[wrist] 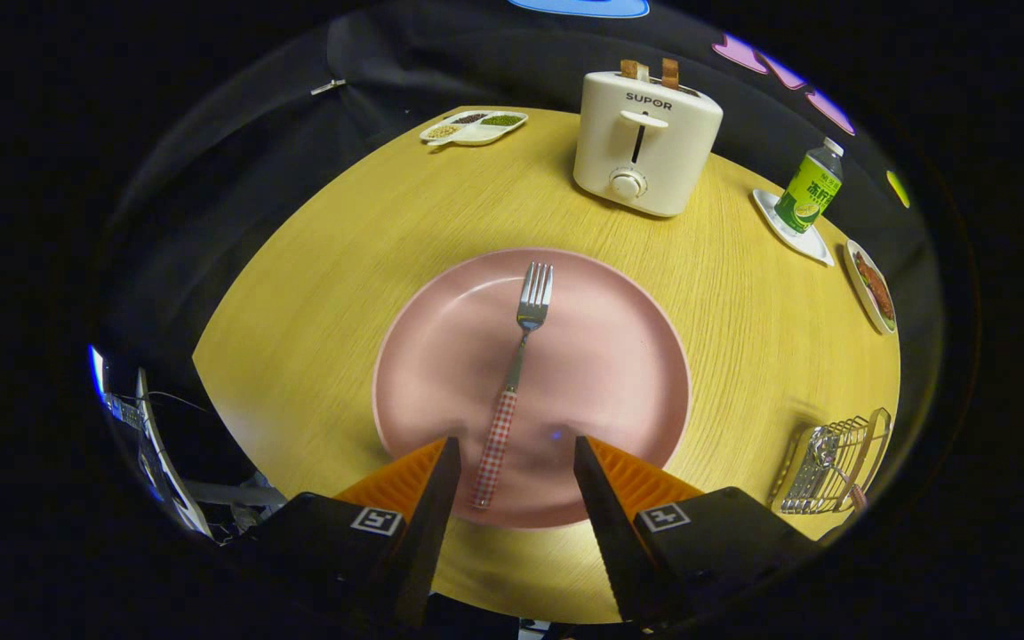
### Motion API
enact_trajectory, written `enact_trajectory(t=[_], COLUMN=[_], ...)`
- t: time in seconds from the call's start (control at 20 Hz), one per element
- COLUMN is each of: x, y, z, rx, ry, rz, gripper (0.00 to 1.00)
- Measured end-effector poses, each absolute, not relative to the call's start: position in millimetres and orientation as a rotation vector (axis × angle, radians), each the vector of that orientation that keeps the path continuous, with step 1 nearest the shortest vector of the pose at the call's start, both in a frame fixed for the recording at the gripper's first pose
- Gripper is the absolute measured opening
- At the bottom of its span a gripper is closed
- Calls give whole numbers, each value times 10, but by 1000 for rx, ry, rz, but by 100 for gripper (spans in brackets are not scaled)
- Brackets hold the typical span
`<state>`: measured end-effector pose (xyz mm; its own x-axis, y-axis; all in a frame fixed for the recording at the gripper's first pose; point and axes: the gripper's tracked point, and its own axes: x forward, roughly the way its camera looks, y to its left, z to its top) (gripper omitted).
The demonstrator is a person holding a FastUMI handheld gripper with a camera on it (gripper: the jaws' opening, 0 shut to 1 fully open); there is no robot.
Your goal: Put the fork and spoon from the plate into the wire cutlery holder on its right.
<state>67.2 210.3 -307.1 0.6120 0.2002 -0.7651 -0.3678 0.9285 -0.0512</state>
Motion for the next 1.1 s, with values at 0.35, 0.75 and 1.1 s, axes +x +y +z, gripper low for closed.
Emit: enact_trajectory(t=[0.35,0.75,1.1], x=[644,695,694], y=[2172,2197,2075], z=[-3301,-3297,-3064], rx=[-191,-92,-42], ry=[934,975,976], rz=[312,352,395], gripper=[40,12,10])
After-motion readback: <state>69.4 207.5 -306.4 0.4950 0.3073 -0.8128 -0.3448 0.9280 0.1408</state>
